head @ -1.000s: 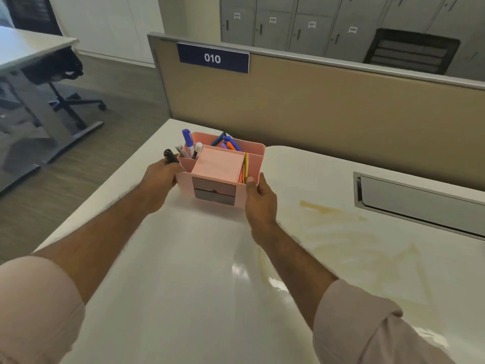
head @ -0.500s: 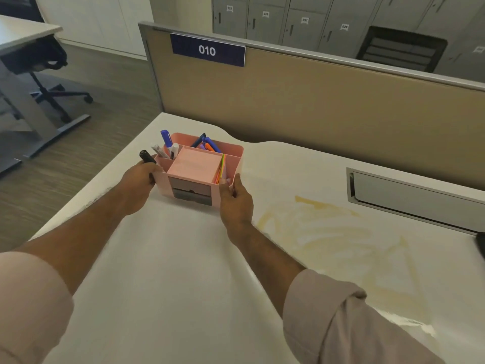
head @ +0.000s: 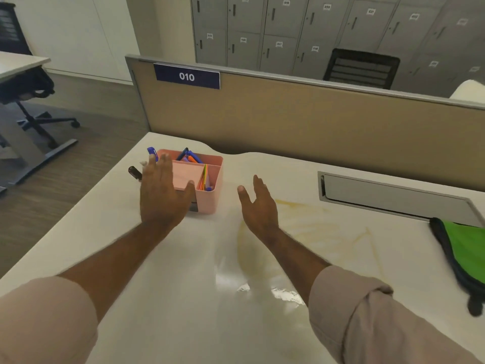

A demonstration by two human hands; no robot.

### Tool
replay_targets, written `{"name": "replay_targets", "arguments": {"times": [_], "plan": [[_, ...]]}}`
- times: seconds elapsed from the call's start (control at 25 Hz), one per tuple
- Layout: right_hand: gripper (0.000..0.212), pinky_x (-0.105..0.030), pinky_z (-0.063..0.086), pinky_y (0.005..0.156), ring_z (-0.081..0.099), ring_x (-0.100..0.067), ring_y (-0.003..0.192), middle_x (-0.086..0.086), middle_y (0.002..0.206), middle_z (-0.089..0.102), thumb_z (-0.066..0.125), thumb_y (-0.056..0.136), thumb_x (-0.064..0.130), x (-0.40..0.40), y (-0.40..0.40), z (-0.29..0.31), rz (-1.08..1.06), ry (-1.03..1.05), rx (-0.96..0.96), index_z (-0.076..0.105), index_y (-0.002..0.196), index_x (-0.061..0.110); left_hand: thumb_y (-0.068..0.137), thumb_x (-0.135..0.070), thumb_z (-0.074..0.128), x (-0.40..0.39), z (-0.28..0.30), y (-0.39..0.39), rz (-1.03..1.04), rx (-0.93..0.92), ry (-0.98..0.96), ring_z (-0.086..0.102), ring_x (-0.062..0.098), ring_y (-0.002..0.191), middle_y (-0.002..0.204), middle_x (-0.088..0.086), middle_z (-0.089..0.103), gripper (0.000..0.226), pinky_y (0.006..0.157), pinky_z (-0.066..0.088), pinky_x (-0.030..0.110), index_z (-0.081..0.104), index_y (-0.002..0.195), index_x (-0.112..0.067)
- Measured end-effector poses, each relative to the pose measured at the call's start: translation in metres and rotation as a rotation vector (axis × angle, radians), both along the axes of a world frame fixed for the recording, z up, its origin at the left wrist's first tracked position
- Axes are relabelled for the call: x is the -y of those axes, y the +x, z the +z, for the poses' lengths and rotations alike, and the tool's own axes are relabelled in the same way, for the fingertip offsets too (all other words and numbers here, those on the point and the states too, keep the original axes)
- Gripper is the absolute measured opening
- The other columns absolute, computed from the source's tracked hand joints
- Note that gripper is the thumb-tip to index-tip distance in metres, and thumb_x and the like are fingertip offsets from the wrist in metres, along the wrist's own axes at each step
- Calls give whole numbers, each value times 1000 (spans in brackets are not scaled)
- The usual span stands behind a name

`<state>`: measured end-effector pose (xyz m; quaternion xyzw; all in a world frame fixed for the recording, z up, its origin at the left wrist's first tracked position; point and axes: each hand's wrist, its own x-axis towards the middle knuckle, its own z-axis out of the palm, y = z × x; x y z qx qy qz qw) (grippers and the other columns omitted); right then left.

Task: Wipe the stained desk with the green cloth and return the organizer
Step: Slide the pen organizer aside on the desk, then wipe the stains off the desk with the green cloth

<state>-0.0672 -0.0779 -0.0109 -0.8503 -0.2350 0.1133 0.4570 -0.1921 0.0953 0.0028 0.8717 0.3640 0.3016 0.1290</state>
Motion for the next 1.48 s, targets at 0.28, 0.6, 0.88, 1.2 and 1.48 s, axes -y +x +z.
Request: {"name": "replay_targets", "arguments": {"times": [0.28,0.6,0.88,1.2,1.48], "plan": [[63,-34,4,122,7,-18,152,-1,164,15,37,102,46,70,19,15,8,-155,337,19,155,18,91,-66,20,101,0,44,-364,-222,156,-3,17,151,164,-1,7,79,121,-3,37,9,154,-20],[62,-37,4,124,5,-21,152,-4,164,14,36,102,42,186,56,21,-121,-335,444,17,155,16,94,-62,18,185,7,96,-502,-233,213,-6,12,149,164,0,9,75,117,-11,29,11,155,-18],[62,-37,5,123,8,-22,152,-5,163,18,38,102,42,283,93,18,-222,-374,443,20,155,16,94,-60,23,275,6,143,-615,-201,140,1,16,151,164,2,12,76,118,-9,28,13,155,-15],[61,-41,12,121,19,-29,149,-12,159,29,46,100,38,379,146,9,-317,-416,435,29,152,10,94,-58,30,370,0,194,-645,-194,-10,21,22,148,161,4,26,74,119,18,37,18,153,-16],[60,-44,21,120,29,-33,144,-14,155,36,46,99,38,466,191,-16,-399,-511,364,34,149,7,93,-54,43,468,-22,253,-703,-258,-386,27,26,145,159,10,27,77,116,24,38,19,152,-11]]}}
